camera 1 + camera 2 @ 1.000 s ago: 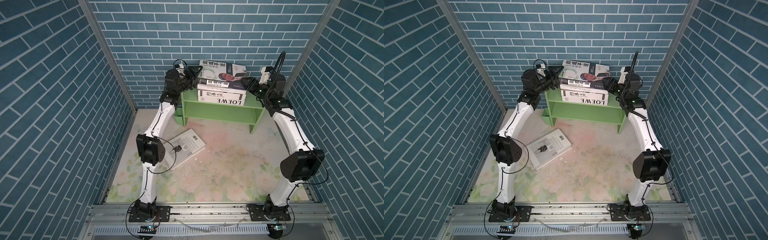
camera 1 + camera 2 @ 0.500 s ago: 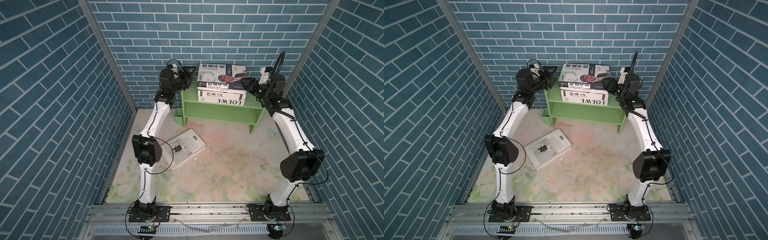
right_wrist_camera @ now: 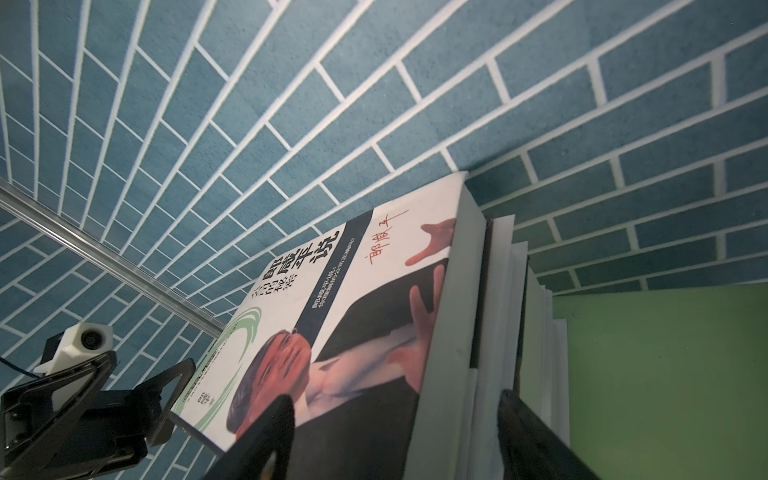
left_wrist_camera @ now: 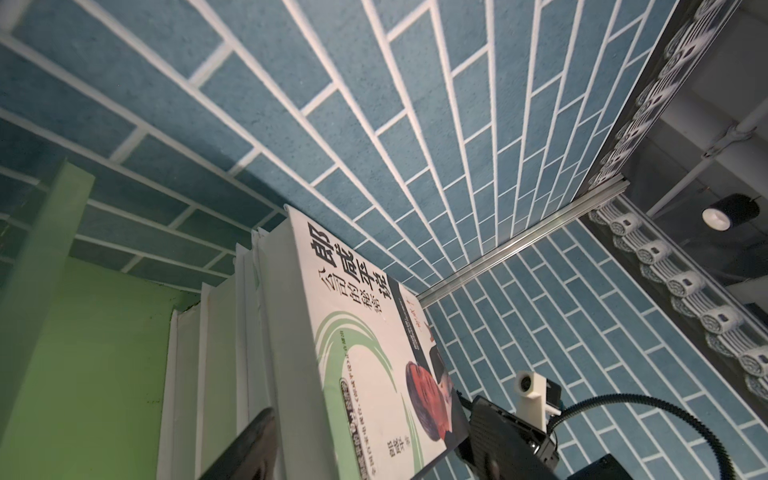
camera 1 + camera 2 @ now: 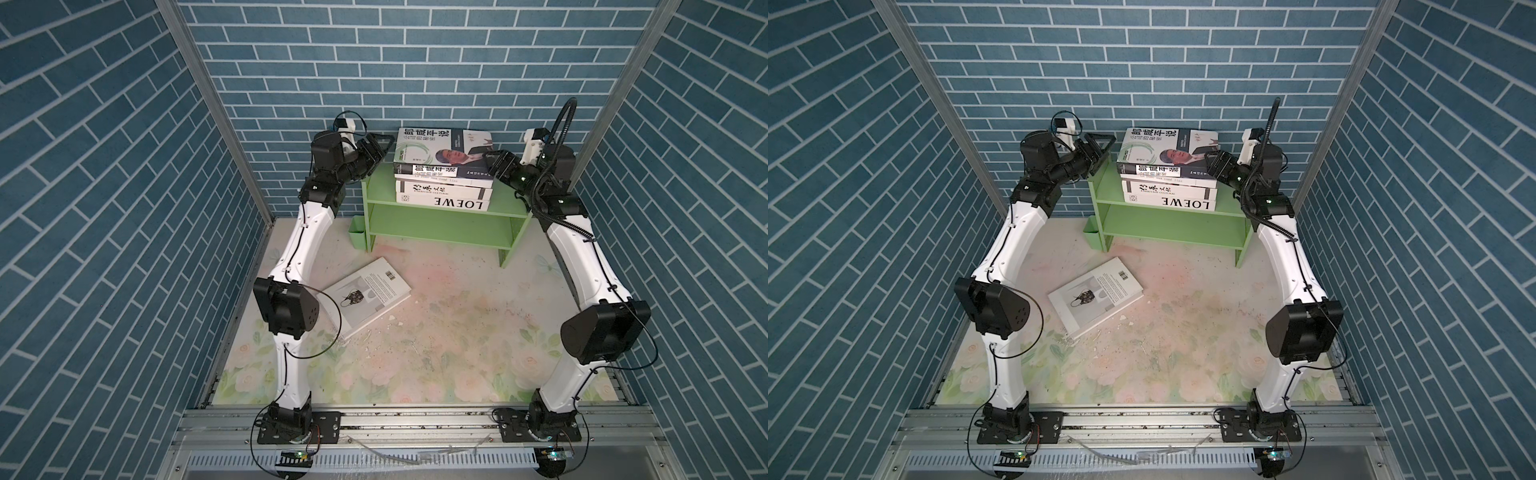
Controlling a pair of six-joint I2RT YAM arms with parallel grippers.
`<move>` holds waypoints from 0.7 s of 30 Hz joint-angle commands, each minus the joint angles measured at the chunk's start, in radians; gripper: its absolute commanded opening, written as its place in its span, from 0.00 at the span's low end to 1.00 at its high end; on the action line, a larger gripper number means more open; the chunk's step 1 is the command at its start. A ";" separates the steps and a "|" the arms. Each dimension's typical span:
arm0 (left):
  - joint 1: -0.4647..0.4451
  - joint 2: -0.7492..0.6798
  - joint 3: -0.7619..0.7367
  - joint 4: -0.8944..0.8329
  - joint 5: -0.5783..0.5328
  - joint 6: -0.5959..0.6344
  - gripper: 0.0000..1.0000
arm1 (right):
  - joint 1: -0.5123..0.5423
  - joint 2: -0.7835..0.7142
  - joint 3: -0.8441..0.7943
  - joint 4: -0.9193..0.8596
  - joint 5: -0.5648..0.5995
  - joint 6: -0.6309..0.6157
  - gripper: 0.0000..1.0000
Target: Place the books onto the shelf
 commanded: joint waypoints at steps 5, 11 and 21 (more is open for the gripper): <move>-0.019 -0.019 0.001 -0.040 0.046 0.081 0.75 | 0.001 -0.080 -0.006 0.103 -0.014 -0.017 0.77; -0.040 -0.016 -0.003 -0.021 0.051 0.078 0.76 | 0.011 -0.079 -0.022 0.075 -0.030 -0.004 0.76; -0.057 -0.009 0.000 -0.017 0.052 0.071 0.76 | 0.026 -0.066 -0.030 0.021 -0.005 -0.004 0.75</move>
